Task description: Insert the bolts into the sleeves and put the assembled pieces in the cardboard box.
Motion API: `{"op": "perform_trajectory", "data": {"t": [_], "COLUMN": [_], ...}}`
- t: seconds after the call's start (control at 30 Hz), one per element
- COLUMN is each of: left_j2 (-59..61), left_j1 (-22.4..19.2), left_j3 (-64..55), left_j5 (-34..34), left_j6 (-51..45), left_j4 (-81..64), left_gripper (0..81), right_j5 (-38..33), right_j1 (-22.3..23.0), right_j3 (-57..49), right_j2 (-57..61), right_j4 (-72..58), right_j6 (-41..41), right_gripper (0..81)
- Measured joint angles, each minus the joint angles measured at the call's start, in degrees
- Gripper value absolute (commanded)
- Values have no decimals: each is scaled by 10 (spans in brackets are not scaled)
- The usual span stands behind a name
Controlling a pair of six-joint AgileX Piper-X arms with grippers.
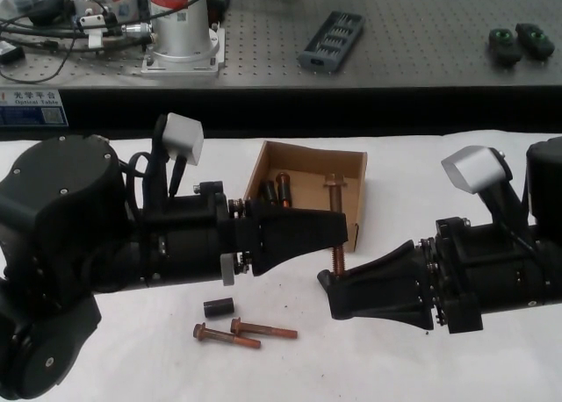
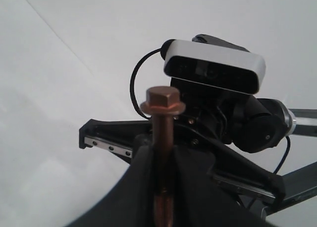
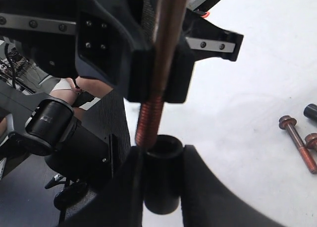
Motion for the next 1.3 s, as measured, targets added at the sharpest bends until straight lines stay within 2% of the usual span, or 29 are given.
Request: {"op": "perform_trajectory", "data": {"t": [0.7,0.87,1.3], "left_j2": [0,0,0], "left_j1": [0,3,3], "left_j3": [-2,-4,-4], "left_j5": [4,49,59], "left_j6": [9,38,127], "left_j4": [25,25,25], "left_gripper": [6,6,6], "right_j5": [0,-11,-19], "right_j1": [0,3,4], "right_j3": [0,0,1], "right_j2": [0,0,0], "right_j4": [-34,-34,-36], "right_j6": [19,21,21], "right_gripper": [34,34,34]}}
